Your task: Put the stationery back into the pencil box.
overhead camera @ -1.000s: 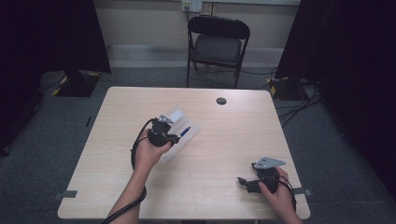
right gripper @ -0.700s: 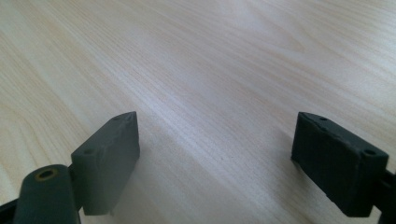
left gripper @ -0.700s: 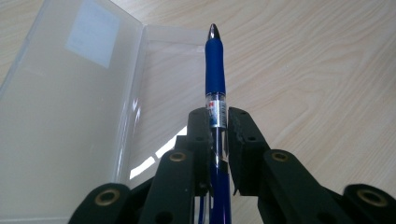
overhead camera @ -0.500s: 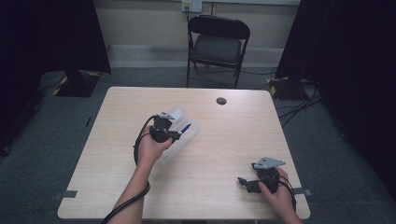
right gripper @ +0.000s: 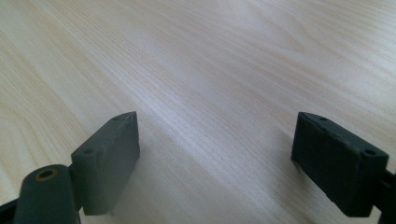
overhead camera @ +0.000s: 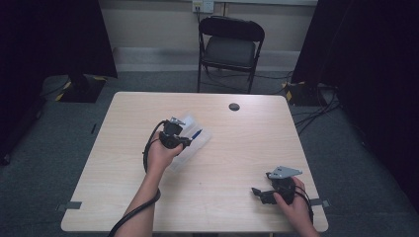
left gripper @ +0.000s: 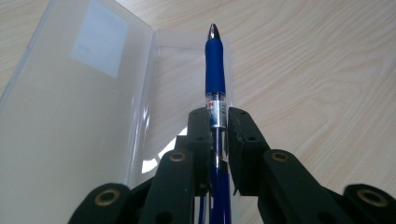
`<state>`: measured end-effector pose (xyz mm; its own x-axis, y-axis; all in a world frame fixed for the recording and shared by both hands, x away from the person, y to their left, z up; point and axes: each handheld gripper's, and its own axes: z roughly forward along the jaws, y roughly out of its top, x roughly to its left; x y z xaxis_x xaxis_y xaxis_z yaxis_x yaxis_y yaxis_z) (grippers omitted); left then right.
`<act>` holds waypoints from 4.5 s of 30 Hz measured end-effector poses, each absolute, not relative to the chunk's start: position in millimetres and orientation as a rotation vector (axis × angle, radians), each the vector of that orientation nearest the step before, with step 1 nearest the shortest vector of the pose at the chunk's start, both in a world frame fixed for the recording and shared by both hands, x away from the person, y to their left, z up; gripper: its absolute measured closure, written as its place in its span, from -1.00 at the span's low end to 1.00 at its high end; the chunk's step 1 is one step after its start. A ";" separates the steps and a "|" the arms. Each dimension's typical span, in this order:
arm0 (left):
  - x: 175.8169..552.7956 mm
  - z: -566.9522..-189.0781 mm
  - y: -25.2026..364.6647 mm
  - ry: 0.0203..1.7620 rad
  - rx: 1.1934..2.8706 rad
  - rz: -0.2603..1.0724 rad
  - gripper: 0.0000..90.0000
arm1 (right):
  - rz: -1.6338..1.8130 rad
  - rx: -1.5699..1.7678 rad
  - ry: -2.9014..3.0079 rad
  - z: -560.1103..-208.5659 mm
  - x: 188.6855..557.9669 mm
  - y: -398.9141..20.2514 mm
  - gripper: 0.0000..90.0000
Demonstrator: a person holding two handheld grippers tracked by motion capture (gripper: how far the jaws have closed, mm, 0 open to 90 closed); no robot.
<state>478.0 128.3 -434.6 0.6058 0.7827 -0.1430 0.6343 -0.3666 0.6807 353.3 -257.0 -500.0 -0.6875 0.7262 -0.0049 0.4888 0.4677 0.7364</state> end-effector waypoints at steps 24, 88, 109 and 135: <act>491.3 -451.1 124.2 1.143 2.124 0.292 0.77 | 1.052 1.031 2.402 -500.0 353.3 -257.0 -0.68; 499.0 -480.8 114.7 1.199 2.097 0.302 0.75 | 1.052 1.031 2.402 -500.1 353.3 -257.0 -0.68; 490.3 -474.5 120.7 1.185 2.053 0.276 0.38 | 1.052 1.031 2.402 -500.0 353.3 -257.0 -0.68; 461.5 -448.8 131.9 1.105 2.053 0.237 -0.49 | 1.052 1.032 2.402 -500.0 353.3 -257.0 -0.68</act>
